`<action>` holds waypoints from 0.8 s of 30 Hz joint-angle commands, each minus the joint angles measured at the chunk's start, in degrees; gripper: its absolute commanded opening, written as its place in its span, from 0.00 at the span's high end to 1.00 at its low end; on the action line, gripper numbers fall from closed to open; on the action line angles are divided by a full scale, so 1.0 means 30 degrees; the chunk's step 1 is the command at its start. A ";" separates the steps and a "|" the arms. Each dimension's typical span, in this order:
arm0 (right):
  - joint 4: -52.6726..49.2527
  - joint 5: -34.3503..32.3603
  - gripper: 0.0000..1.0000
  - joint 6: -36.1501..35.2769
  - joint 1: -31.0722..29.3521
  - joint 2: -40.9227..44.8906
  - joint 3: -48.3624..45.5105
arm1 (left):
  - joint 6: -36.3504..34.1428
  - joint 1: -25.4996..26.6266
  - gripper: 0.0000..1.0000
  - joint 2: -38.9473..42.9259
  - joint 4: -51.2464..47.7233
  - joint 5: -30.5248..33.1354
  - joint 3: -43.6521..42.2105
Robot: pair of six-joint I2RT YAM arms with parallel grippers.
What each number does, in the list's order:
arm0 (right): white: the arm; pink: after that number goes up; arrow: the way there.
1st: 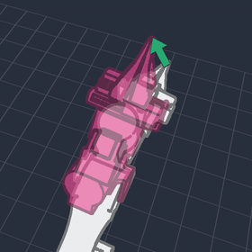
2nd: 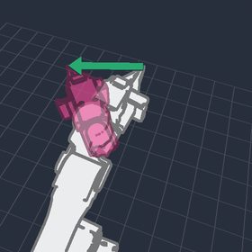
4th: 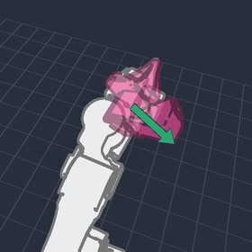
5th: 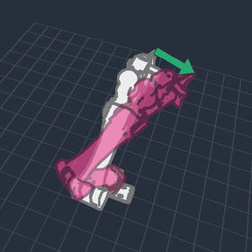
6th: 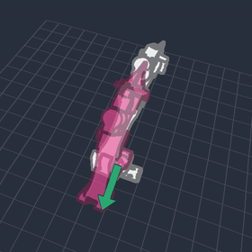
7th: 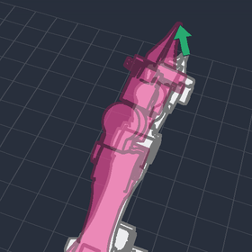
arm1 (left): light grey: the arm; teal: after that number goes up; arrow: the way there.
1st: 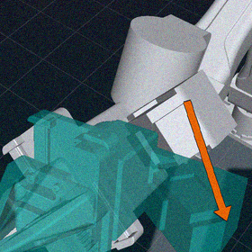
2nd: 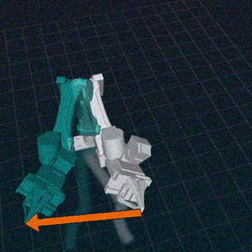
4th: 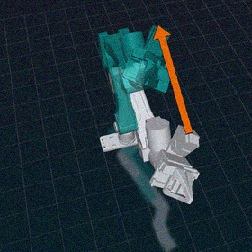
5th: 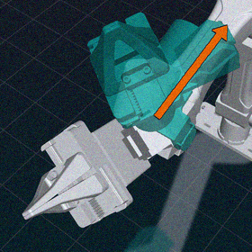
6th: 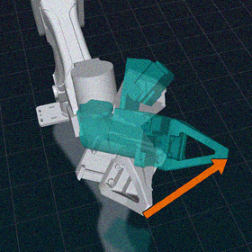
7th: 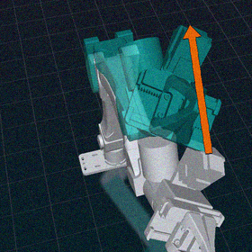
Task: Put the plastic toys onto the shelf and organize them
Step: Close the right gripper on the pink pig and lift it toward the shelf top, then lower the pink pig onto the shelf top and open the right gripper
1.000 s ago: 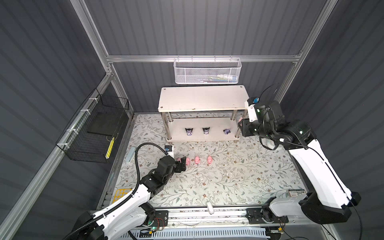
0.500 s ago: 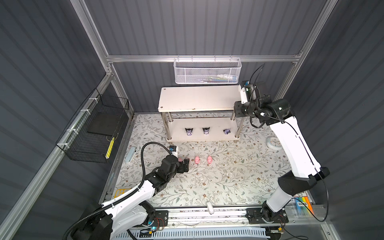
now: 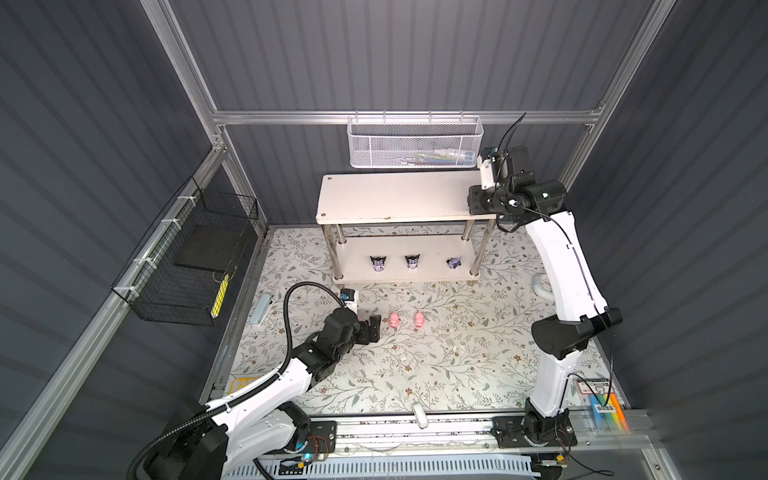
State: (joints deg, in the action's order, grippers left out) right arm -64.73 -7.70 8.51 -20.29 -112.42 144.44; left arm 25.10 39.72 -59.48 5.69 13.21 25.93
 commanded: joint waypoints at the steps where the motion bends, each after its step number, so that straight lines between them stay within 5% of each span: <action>1: 0.0359 0.0502 0.63 -0.0143 0.0184 -0.0231 0.0339 | -0.0106 0.0059 0.04 0.0221 -0.0022 -0.0130 0.0291; 24: 0.0699 0.1132 0.60 -0.0095 0.0734 -0.1763 0.1453 | -0.0127 0.0059 0.04 -0.0035 0.0321 0.0067 0.0128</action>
State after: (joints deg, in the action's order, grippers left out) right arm -63.18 -5.28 8.51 -18.59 -116.57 146.69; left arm 25.10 39.72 -59.51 5.76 13.23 25.93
